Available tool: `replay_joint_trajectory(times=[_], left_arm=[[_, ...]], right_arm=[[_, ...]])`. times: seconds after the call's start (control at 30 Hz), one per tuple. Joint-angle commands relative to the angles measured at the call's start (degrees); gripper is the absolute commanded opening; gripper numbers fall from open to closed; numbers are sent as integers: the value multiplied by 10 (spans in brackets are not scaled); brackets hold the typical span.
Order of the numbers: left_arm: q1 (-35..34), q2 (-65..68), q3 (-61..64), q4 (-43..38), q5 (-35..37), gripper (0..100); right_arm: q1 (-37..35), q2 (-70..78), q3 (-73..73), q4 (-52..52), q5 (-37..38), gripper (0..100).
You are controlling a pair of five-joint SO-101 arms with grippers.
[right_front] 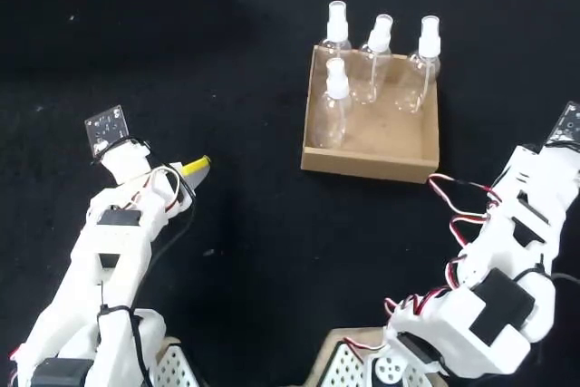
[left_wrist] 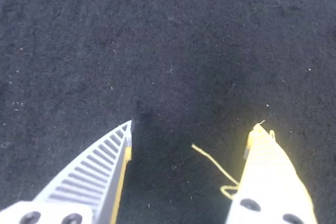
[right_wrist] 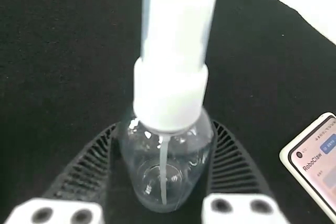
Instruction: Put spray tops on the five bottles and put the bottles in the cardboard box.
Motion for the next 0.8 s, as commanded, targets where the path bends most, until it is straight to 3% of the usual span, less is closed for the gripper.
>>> replay_joint_trajectory(times=[0.0, 0.3, 0.47, 0.77], left_arm=[[6, 1, -4, -11, 7, 325], [6, 1, -5, -11, 7, 325], [6, 1, -7, -11, 7, 325], [6, 1, -6, -11, 7, 325]], right_arm=[[-7, -7, -3, -18, -1, 11], [3, -23, 7, -14, -2, 10], [11, -127, 58, -12, -38, 10], [-34, -379, 53, 242, -87, 11]])
